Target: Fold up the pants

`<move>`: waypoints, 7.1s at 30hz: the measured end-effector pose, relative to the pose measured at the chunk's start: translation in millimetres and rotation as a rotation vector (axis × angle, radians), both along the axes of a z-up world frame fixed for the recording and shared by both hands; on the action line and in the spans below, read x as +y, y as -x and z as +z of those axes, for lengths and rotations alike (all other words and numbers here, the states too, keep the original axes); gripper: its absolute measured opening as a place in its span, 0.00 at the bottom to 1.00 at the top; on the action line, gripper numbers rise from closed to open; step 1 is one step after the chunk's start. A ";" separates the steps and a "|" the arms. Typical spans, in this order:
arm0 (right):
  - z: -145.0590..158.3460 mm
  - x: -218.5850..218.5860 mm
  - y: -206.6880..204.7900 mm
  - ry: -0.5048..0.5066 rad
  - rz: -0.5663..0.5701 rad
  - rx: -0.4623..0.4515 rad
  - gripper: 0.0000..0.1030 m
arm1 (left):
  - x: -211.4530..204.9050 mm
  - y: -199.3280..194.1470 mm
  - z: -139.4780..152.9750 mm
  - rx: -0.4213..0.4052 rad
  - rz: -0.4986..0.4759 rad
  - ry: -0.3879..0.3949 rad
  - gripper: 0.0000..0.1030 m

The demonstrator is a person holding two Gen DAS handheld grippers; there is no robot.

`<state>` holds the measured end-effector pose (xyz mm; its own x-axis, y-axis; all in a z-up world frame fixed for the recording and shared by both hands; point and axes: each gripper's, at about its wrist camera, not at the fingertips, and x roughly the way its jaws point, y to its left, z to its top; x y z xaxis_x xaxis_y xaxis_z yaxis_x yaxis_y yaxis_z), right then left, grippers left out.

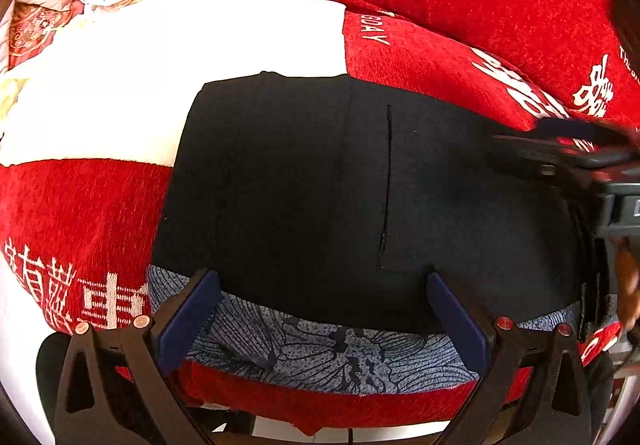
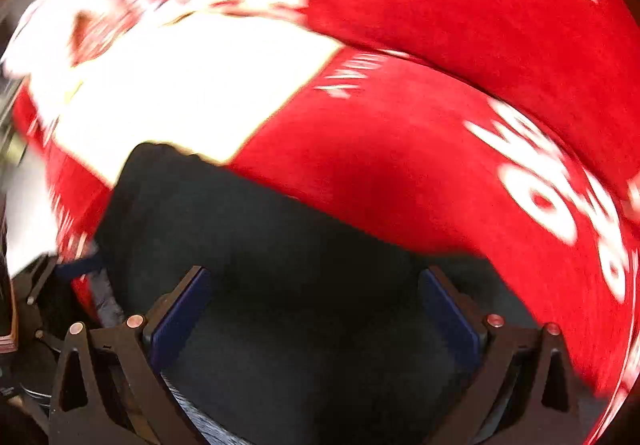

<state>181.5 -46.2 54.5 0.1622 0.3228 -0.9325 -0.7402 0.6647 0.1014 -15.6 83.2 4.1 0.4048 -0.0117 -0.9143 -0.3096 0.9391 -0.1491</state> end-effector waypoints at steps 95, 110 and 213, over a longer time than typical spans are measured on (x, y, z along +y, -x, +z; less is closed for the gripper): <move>50.5 -186.1 99.5 -0.011 -0.469 -0.206 1.00 | -97.3 -32.4 158.4 -0.078 -0.496 0.076 0.22; 45.4 -300.9 94.2 0.088 -0.695 -0.217 1.00 | -257.3 -79.9 179.9 -0.025 -0.697 0.022 0.22; 35.9 -363.8 120.6 -0.287 -0.721 0.101 0.20 | -218.5 -110.9 39.7 0.037 -0.346 0.018 1.00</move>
<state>60.9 -410.0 90.4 0.3419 0.4008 -0.8500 -0.1135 0.9155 0.3860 95.3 -135.3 43.8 0.3411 -0.1584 -0.9266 0.0214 0.9868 -0.1608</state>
